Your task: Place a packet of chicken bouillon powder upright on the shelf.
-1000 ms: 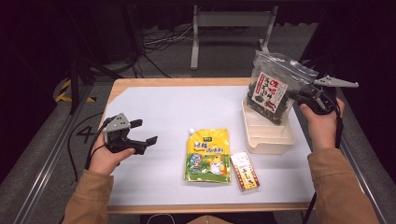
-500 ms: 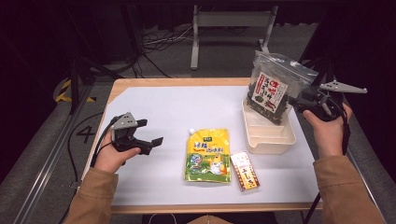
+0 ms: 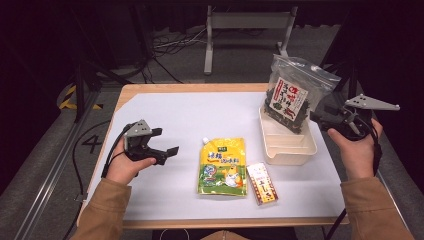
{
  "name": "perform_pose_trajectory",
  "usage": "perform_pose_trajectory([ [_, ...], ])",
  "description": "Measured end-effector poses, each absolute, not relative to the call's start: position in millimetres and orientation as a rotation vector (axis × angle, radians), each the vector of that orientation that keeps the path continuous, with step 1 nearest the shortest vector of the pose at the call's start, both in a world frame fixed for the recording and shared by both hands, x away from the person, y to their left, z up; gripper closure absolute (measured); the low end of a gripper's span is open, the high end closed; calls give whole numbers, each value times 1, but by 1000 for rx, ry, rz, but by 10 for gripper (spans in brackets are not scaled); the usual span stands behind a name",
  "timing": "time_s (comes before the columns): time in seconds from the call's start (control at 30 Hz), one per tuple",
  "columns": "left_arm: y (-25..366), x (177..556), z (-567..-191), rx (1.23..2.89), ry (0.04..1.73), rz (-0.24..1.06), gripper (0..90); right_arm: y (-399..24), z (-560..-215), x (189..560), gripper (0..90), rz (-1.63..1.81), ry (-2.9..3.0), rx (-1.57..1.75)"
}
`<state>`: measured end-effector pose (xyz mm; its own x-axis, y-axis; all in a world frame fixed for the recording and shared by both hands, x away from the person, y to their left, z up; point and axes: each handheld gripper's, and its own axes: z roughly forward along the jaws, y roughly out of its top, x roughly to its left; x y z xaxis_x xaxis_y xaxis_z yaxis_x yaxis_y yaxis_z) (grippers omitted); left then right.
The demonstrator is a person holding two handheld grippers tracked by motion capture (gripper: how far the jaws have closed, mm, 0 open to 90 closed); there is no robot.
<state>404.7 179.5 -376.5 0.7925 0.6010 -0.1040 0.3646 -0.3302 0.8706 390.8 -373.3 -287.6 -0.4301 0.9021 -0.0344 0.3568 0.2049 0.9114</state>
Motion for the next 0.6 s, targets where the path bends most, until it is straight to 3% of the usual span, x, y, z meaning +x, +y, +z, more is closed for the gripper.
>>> perform_pose_trajectory([
  [0.6,137,420,-390,2010,730,148,250,-331,-286,364,432,1256,2019,985],
])
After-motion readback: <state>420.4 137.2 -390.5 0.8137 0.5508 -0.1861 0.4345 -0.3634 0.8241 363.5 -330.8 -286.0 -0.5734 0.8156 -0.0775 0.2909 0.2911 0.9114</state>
